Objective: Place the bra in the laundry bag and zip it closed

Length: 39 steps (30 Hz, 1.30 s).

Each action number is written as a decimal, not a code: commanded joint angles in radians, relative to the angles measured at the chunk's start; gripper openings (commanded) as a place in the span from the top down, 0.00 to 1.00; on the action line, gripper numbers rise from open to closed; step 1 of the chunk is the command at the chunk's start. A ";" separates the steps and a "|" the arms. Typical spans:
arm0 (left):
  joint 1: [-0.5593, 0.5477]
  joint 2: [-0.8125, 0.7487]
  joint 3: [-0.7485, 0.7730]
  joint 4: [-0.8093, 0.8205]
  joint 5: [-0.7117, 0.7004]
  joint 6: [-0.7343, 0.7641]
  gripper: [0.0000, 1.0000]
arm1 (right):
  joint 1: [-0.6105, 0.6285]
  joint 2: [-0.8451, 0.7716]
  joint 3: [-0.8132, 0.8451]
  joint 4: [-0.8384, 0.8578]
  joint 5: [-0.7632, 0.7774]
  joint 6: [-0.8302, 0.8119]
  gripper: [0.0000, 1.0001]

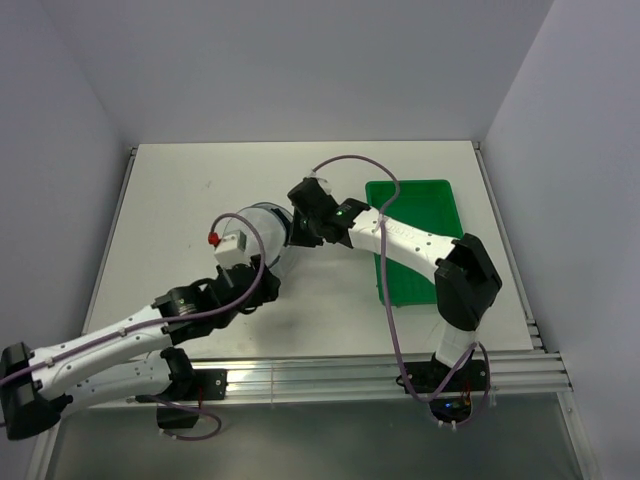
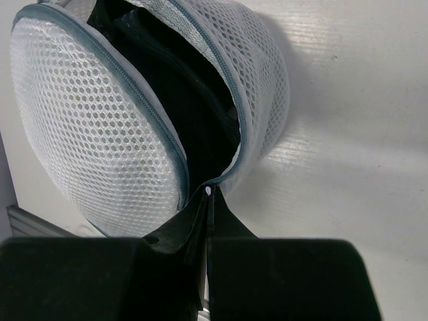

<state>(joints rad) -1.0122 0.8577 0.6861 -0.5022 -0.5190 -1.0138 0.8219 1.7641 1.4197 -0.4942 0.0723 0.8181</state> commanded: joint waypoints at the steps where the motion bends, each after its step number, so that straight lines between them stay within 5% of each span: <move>1: -0.072 0.053 0.021 -0.039 -0.188 -0.104 0.40 | -0.004 0.012 0.059 0.005 -0.008 0.000 1.00; 10: -0.138 0.241 0.108 -0.185 -0.349 -0.270 0.44 | -0.004 0.000 0.056 0.005 -0.006 -0.005 1.00; 39: -0.098 0.382 0.142 -0.068 -0.389 -0.180 0.63 | -0.004 -0.029 0.038 0.013 -0.022 0.006 1.00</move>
<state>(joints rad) -1.1202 1.2304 0.8028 -0.6075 -0.8951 -1.2152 0.8219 1.7699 1.4357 -0.4946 0.0578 0.8188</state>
